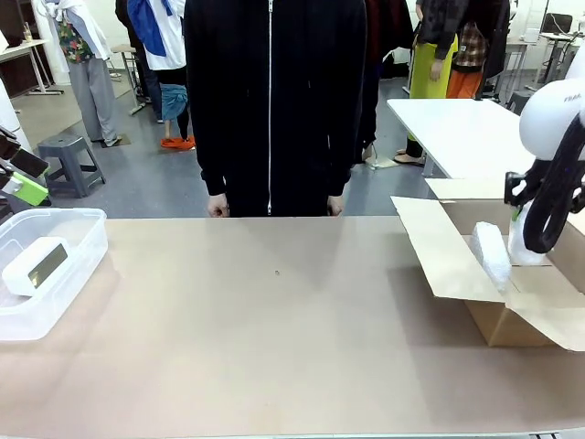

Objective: Separate and place wrapped and unwrapped clocks.
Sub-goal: If the picked Digital clock is wrapped, place it in the Package Box ; if not, place it in the Organizing box.

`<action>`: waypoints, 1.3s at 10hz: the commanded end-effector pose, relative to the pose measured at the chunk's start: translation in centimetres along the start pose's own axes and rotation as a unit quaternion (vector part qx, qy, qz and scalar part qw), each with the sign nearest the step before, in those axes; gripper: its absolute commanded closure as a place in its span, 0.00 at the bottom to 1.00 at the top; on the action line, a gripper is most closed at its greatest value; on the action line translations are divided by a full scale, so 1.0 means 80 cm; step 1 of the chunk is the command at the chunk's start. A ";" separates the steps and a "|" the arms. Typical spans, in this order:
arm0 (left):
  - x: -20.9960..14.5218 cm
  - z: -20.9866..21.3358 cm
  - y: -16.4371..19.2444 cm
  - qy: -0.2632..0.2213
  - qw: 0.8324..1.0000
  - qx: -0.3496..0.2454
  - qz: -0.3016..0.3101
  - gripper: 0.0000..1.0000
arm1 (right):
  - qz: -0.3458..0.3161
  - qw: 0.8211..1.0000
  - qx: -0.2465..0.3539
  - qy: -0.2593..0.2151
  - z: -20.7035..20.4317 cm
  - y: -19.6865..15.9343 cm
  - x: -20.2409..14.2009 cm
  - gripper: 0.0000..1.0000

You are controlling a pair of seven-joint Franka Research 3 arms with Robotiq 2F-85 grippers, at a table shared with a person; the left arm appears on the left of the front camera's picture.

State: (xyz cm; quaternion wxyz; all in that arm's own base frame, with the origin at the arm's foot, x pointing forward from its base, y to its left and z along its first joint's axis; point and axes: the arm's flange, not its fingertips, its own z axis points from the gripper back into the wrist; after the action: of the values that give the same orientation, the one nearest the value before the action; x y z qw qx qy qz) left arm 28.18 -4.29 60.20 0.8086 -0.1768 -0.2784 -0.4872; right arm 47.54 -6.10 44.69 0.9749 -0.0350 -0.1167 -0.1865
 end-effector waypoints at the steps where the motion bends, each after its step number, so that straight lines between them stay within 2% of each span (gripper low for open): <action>1: 0.000 -0.001 -0.001 -0.005 1.000 -0.007 0.002 0.00 | 0.009 1.000 -0.020 0.016 -0.013 0.004 0.003 0.46; 4: 0.000 -0.001 -0.001 -0.005 1.000 -0.007 0.002 0.00 | -0.001 0.999 -0.024 0.036 -0.049 0.003 0.000 0.46; 6: 0.000 -0.001 -0.001 -0.005 1.000 -0.007 0.002 0.00 | 0.000 0.997 -0.060 0.044 -0.060 -0.001 -0.001 0.46; 7: 0.000 -0.001 -0.001 -0.005 1.000 -0.007 0.002 0.00 | -0.002 0.997 -0.060 0.051 -0.061 -0.003 -0.002 0.46; 8: 0.000 -0.001 -0.001 -0.005 1.000 -0.007 0.002 0.00 | -0.004 0.996 -0.060 0.060 -0.062 -0.004 -0.003 0.37; 9: 0.000 -0.001 -0.001 -0.005 1.000 -0.007 0.002 0.00 | -0.005 0.997 -0.050 0.064 -0.062 -0.003 -0.003 0.00; 13: 0.000 -0.001 -0.001 -0.005 1.000 -0.007 0.002 0.00 | 0.007 0.997 -0.032 0.069 -0.045 0.001 -0.004 0.00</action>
State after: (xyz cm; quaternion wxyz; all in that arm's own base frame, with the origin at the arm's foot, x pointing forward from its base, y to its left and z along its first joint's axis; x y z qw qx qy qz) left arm 28.18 -4.29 60.20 0.8086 -0.1768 -0.2783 -0.4872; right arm 47.89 -6.50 40.29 0.9793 -0.0684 -0.0484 -0.1840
